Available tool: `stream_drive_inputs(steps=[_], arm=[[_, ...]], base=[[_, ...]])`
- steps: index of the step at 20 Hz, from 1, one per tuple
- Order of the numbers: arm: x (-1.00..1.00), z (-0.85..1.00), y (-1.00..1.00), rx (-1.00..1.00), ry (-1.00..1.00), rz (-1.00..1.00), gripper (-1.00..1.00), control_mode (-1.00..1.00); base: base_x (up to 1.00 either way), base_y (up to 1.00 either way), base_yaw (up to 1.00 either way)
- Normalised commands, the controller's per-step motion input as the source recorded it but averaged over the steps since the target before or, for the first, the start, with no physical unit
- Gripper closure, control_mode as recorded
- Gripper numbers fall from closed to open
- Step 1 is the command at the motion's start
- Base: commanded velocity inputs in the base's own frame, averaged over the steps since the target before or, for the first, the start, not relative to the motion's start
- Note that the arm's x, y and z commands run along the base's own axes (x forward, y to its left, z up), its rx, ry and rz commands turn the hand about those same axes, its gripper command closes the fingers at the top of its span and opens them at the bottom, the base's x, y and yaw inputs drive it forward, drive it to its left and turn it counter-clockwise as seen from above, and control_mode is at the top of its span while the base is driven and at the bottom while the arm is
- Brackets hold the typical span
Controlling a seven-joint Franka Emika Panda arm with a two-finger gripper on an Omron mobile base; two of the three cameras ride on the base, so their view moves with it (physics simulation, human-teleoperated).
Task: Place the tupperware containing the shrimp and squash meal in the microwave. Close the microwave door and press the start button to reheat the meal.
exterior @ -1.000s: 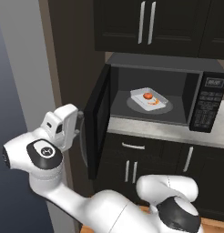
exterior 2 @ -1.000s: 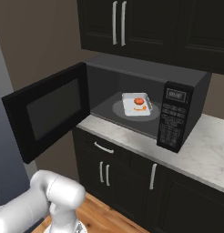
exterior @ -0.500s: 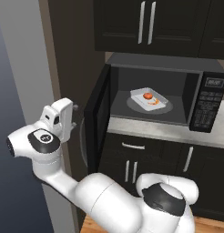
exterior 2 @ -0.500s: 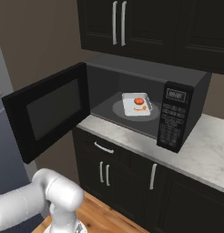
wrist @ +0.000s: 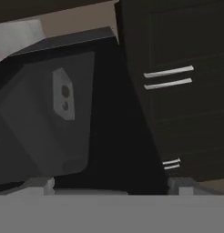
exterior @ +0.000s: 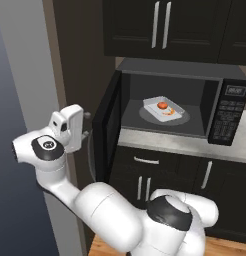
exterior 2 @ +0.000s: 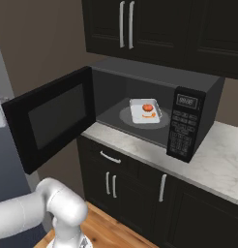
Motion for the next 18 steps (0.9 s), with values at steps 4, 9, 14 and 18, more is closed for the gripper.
stream_drive_inputs(steps=[4,9,14,18], arm=[[-0.15,0.0,-0.82,0.0,0.0,-0.13,-1.0,-1.0],[-0.36,0.0,-1.0,0.05,0.0,-0.12,-1.0,-1.0],[-0.32,0.0,-1.0,0.09,0.0,-0.12,-1.0,-1.0],[0.01,0.0,-1.0,0.12,0.0,-0.06,-1.0,-1.0]], base=[[0.0,0.0,0.0],[0.0,0.0,0.0],[0.0,0.0,0.0],[0.0,0.0,0.0]])
